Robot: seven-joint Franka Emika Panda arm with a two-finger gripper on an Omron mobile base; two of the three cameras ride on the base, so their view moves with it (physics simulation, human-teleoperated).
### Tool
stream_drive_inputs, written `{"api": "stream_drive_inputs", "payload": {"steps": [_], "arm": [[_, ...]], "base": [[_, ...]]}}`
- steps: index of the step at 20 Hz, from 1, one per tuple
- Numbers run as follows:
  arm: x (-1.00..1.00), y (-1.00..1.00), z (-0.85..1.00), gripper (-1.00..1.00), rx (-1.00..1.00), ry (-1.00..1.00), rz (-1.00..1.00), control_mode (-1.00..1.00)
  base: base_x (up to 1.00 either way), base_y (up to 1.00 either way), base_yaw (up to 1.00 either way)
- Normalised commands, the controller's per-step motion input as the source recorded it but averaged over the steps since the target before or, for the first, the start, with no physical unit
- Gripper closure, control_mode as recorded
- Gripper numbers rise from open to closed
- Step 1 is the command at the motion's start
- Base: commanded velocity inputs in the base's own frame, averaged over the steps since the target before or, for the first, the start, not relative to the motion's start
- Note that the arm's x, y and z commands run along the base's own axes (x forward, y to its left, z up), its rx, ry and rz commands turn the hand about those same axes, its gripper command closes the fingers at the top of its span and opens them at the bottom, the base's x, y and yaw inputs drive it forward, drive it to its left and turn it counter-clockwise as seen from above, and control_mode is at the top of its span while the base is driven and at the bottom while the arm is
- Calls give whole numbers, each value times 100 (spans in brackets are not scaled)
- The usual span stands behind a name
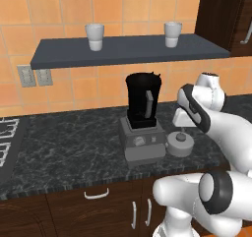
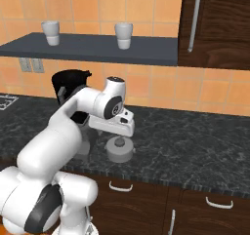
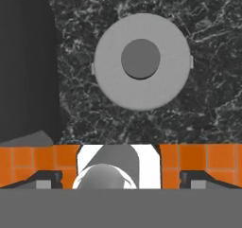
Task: Close the lid blender by securely placing the lid on top.
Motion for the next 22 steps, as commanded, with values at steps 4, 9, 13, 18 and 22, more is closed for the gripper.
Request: {"api": "stream_drive_inputs", "payload": {"steps": [4, 9, 13, 18, 22], "arm": [[10, 0, -44, -100, -3, 0, 0, -100], [27, 0, -38, -100, -1, 0, 0, -100], [40, -1, -24, -100, 0, 0, 0, -100], [42, -15, -8, -100, 0, 0, 0, -100], [27, -21, -15, -100, 0, 0, 0, -100]], "base": [[0, 0, 0], [0, 0, 0], [0, 0, 0], [0, 0, 0], [0, 0, 0]]}}
